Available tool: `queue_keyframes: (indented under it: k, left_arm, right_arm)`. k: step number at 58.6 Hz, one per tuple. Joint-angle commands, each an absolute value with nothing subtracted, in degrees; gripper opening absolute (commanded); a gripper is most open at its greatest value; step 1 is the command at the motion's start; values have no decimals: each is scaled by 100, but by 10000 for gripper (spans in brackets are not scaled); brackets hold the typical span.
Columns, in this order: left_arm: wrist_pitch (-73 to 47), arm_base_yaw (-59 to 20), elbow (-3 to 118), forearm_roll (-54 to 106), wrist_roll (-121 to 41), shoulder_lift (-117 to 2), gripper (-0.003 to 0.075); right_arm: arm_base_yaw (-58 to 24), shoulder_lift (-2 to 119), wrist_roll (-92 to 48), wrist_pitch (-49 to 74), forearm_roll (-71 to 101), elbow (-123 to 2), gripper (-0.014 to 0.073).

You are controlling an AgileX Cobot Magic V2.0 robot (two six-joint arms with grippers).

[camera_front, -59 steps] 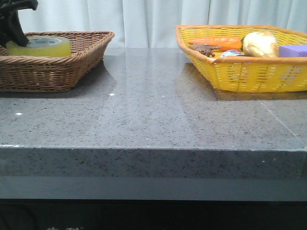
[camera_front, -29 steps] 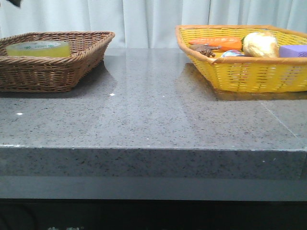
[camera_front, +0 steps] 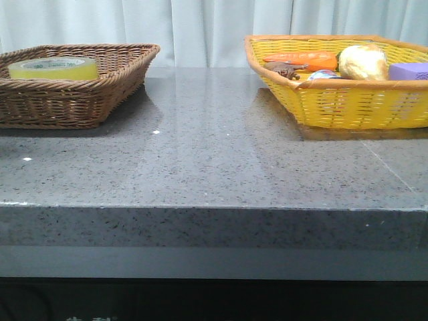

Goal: Transfer tape with both arms
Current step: 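Release the tape in the brown basket and raise the left gripper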

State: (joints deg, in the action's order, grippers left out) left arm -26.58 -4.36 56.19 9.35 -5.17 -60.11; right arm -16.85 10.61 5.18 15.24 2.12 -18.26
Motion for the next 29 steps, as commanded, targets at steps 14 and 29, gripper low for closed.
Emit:
queue_keyframes:
  k: [14, 29]
  left_arm:
    - [-1394, -472, 3585, 1027, -530, -3647, -20]
    - [-1482, -472, 2610, 1064, -530, -1927, -20]
  right_arm:
    - [-1655, 1098, 491, 1053, 140, -1980, -90]
    - [-1655, 1098, 491, 1053, 140, -1980, -90]
